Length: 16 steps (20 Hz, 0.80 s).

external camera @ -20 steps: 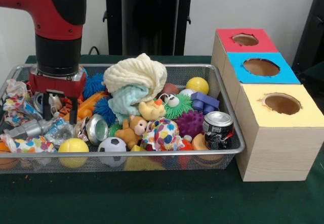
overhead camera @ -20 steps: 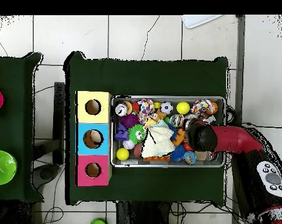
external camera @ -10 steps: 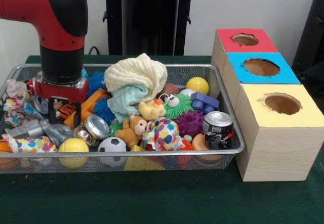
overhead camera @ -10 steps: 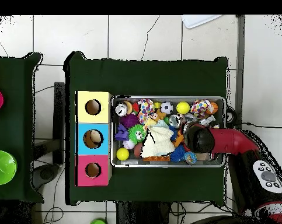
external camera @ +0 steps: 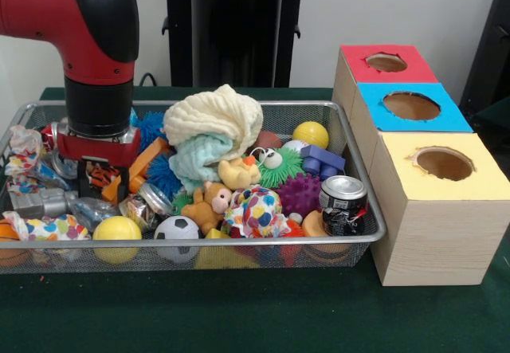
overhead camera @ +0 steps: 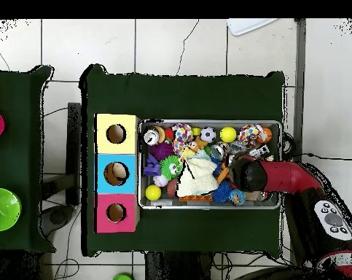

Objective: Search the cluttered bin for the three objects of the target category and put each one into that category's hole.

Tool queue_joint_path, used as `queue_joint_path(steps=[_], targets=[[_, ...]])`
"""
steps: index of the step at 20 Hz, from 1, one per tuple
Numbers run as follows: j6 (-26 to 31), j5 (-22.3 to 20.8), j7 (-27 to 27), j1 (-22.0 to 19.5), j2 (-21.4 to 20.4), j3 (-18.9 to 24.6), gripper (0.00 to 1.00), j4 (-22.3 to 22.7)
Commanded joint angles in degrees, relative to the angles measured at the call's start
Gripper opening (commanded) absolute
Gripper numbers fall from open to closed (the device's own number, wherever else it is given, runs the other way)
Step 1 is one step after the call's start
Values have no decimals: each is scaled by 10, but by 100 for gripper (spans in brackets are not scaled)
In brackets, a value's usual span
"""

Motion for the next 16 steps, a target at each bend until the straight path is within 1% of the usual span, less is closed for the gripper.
queue_joint_path(steps=[1, 6, 9, 12, 16], targets=[[-8, -49, -39, -6, 39, -2, 100, -26], [-9, -55, -36, 0, 34, -7, 100, -28], [3, -56, -32, 15, 3, -19, 100, -18], [21, -48, -29, 29, -27, -27, 100, -1], [37, -40, -26, 45, -47, -33, 100, 12]])
